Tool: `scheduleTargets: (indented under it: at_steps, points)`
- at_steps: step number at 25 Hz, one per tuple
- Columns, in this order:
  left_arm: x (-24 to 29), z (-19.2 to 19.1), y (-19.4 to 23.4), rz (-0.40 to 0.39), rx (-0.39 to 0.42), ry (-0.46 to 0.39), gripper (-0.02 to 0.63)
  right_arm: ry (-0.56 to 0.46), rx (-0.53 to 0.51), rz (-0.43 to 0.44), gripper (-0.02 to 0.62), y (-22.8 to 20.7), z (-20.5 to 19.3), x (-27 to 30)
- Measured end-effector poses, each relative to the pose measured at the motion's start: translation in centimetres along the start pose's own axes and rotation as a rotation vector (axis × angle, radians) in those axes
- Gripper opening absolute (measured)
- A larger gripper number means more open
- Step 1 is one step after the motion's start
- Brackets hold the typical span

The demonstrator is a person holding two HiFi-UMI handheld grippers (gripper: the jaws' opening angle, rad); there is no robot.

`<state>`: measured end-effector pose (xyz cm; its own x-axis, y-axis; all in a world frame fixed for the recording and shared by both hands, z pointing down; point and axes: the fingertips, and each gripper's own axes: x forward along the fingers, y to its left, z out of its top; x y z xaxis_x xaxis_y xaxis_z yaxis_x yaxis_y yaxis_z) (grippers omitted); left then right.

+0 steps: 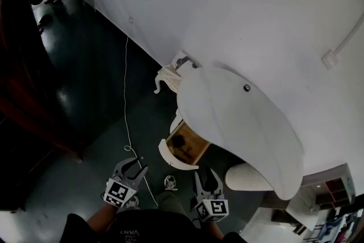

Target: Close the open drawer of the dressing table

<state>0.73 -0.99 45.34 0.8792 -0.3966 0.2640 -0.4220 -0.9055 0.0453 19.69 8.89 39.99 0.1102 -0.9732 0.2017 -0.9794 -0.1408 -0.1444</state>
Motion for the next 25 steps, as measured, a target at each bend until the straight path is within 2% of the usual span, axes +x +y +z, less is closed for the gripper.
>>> scheduleTargets:
  at_steps: [5,13,22,25]
  points:
    - [4.1,-1.4,-0.6,-0.028,-0.01,0.0,0.16,0.046,-0.002,0.023,0.201,-1.8,-0.2,1.8]
    - [8.8,-5.8,-2.5,-0.079,-0.024,0.055,0.197,0.072,0.055,0.0,0.193,-4.3,-0.7,2.6]
    - [12.6,-12.1,-4.2,-0.129,-0.039,0.128,0.23,0.093,0.069,0.03,0.193,-4.5,-2.5,4.1]
    - [13.6,-13.5,-4.4,-0.14,-0.043,0.145,0.241,0.068,0.113,0.054,0.193,-3.5,-2.0,5.0]
